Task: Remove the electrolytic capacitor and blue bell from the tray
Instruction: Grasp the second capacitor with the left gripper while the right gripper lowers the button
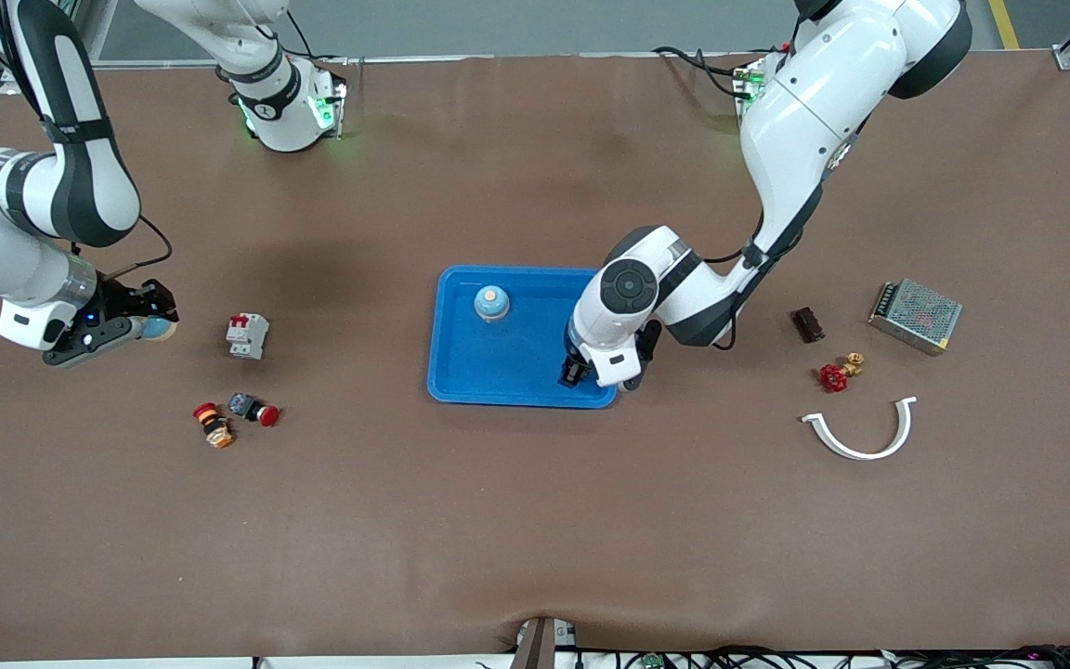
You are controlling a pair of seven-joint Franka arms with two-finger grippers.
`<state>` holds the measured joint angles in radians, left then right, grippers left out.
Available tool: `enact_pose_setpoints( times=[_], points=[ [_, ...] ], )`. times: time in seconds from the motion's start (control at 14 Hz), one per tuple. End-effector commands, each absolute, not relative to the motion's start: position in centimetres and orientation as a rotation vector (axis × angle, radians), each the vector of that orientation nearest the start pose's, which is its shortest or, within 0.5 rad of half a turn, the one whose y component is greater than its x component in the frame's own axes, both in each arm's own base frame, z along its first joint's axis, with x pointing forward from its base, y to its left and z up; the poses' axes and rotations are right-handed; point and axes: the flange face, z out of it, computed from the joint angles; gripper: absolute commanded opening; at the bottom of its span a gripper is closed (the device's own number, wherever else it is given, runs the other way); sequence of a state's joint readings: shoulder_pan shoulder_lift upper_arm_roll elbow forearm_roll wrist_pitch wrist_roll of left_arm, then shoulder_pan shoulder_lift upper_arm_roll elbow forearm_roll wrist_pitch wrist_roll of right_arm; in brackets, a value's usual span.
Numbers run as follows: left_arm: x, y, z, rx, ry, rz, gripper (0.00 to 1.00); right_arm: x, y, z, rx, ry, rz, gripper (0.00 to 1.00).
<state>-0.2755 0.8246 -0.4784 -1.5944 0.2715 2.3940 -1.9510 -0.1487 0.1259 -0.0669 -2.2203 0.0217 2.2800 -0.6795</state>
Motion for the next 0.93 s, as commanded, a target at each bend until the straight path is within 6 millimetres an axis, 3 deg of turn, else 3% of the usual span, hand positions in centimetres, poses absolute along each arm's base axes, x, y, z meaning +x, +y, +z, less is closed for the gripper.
enact_pose_setpoints(
  times=[0.0, 0.14, 0.21, 0.29, 0.36, 0.5, 0.64, 0.86],
  points=[
    [54.9, -44.7, 18.4, -2.743, -1.79, 0.206, 0.64, 51.2, -12.1, 30.8, -3.025, -0.725, 0.064, 0.21],
    [54.8, -44.8, 18.4, -2.76, -1.762, 0.186, 0.49, 51.3, -12.2, 29.9, -3.03, -0.723, 0.057, 0.21],
    [54.6, -44.8, 18.3, -2.762, -1.754, 0.186, 0.35, 51.2, -12.3, 29.4, -3.034, -0.724, 0.047, 0.21],
    [54.4, -44.9, 18.3, -2.77, -1.723, 0.179, 0.11, 50.9, -12.2, 28.7, -3.04, -0.727, 0.033, 0.21],
    [54.1, -45.1, 18.9, -2.787, -1.676, 0.15, 0.0, 50.5, -12.2, 28.1, -3.046, -0.728, 0.013, 0.21],
    [54.4, -44.5, 21.0, -2.766, -1.591, 0.086, 0.0, 50.0, -11.9, 26.4, -3.054, -0.732, -0.009, 0.21],
    [55.0, -43.5, 24.5, -2.778, -1.516, 0.035, 0.0, 49.9, -12.0, 24.9, -3.049, -0.772, -0.014, 0.21],
    [56.1, -40.2, 29.7, -2.774, -1.359, 0.011, 0.0, 49.8, -12.2, 23.2, -3.046, -0.796, -0.014, 0.21]
  ],
)
